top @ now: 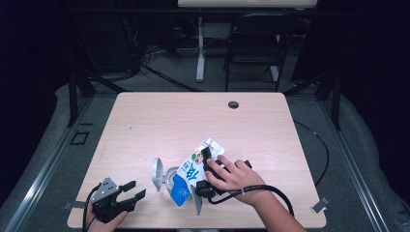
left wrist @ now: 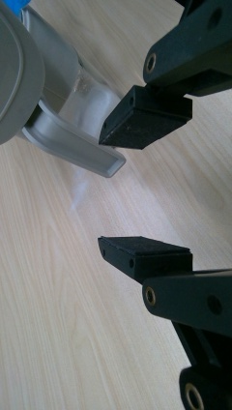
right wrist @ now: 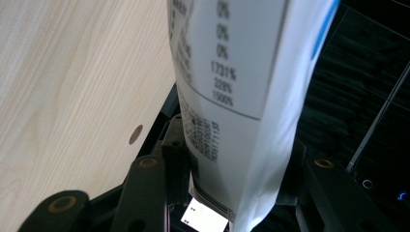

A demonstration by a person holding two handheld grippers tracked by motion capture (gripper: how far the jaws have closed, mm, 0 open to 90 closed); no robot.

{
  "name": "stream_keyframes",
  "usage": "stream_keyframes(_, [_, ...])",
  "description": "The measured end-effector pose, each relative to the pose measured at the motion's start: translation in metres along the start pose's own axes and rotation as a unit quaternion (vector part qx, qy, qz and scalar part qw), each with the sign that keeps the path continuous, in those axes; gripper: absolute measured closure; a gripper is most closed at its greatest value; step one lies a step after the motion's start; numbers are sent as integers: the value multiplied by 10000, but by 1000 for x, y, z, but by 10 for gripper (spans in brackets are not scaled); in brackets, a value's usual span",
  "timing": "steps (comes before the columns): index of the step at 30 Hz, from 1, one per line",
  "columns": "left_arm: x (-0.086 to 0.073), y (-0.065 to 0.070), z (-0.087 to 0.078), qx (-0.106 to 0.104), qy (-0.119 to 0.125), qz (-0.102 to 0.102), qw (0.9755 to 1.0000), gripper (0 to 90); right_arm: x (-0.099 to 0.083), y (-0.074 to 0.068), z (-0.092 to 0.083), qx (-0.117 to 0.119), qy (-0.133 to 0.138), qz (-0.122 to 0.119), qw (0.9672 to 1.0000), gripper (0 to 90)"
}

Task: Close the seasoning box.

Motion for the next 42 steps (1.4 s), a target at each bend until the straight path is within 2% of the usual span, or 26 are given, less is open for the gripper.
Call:
stream_keyframes(4, [0, 0, 0, 3, -2, -6, 10000, 461, 1, 0, -1, -5, -68, -46, 10000, 595])
stream_keyframes(30, [0, -1, 0, 3, -18, 31, 10000, 461, 1, 1, -2, -99, -17, -94, 9999, 604])
stream_keyframes(41, [-1, 0, 1, -16, 13, -12, 10000, 461, 0, 2, -2, -124, 7, -116, 9999, 610])
stream_keyframes(42, [-1, 0, 1, -16, 12, -11, 10000, 461, 1, 3, -3, -129, -58, -179, 9997, 610])
Point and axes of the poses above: each handheld gripper's, and its own axes: z roughly forward along the jaws, x roughly out of its top, y roughly to its right, the point moved 1 cm from there along z, roughly forward along the jaws, and after that the axes turned 3 degrees about -y, right-handed, at the moved point
